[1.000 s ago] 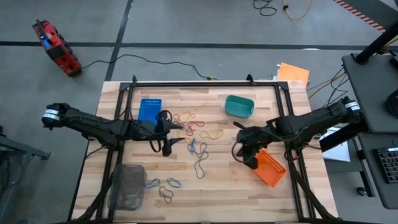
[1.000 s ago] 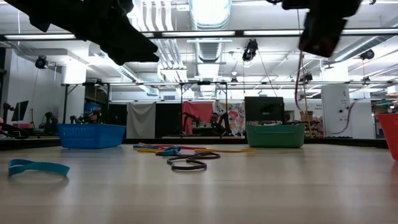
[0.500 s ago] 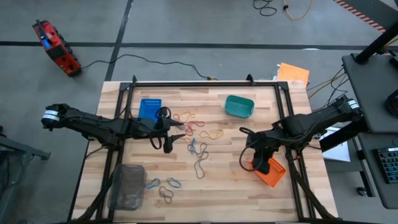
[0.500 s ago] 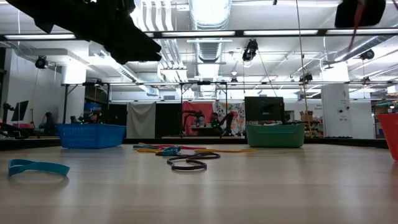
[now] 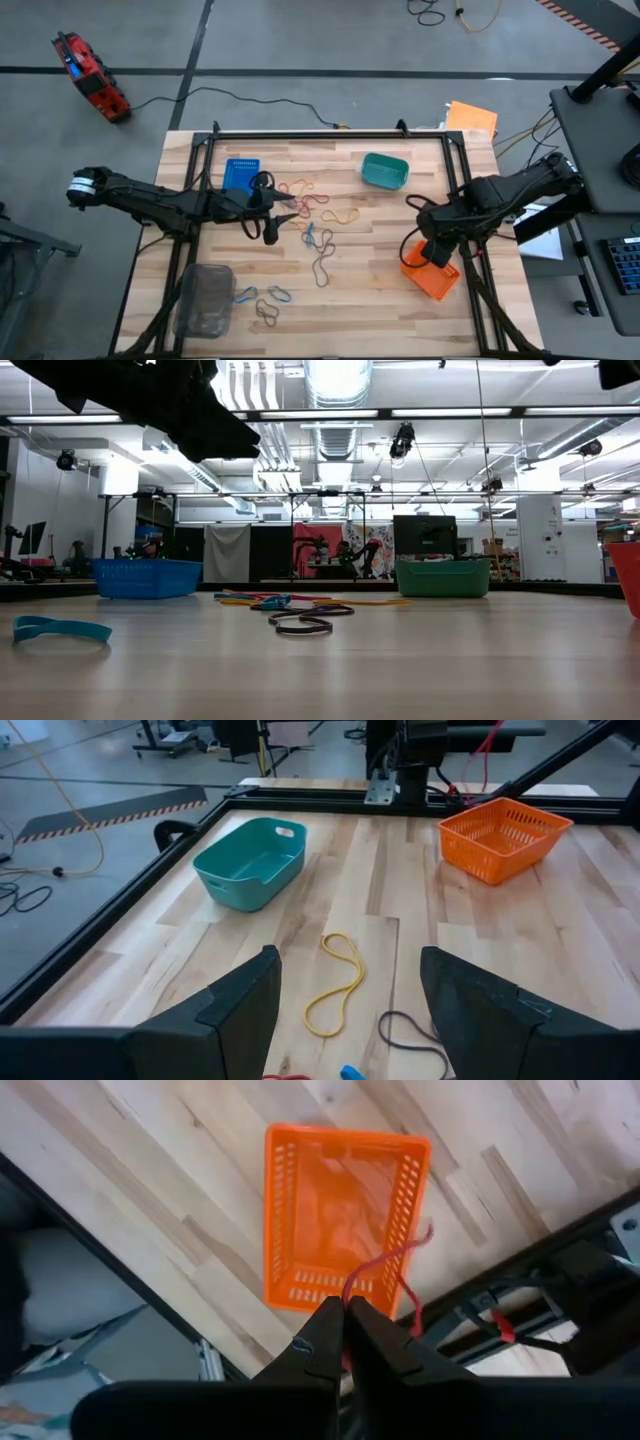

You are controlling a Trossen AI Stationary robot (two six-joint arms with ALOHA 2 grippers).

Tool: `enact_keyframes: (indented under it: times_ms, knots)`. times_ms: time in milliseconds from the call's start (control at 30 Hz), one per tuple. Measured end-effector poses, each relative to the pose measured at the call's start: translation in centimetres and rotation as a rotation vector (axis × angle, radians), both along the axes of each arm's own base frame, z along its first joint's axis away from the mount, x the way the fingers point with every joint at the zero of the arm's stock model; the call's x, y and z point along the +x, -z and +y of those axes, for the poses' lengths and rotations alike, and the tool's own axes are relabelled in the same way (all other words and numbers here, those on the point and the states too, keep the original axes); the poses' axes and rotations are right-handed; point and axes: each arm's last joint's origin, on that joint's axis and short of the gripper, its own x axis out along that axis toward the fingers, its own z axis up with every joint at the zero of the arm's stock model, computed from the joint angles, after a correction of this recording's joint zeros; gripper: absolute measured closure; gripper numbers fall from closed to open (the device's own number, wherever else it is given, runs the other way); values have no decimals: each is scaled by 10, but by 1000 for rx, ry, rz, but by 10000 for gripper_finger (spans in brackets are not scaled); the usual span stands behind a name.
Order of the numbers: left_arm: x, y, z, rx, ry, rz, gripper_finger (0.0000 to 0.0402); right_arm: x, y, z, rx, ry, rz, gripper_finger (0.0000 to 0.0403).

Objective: Sort rubber bands into baskets
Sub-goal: Put the red rubberband into the orange bin

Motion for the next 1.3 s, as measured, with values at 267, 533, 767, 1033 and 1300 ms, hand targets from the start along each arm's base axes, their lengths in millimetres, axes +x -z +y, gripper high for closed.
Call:
enact_keyframes:
  times_ms: [267, 533, 767, 1033, 1300]
  knots:
    - [0, 0, 0, 0, 0, 2, 178, 11, 8, 4, -11, -4, 27, 394]
    - [0, 1, 0, 0, 0, 6, 178, 24, 20, 8, -28, -22, 85, 394]
    - [0, 1, 0, 0, 0, 8, 178, 35, 32, 15, -47, -50, 141, 394]
    - [0, 1, 0, -4, -2, 7, 178, 45, 49, 29, -38, -96, 231, 394]
    - [0, 1, 0, -18, -6, 4, 178, 52, 60, 36, -20, -111, 288, 394]
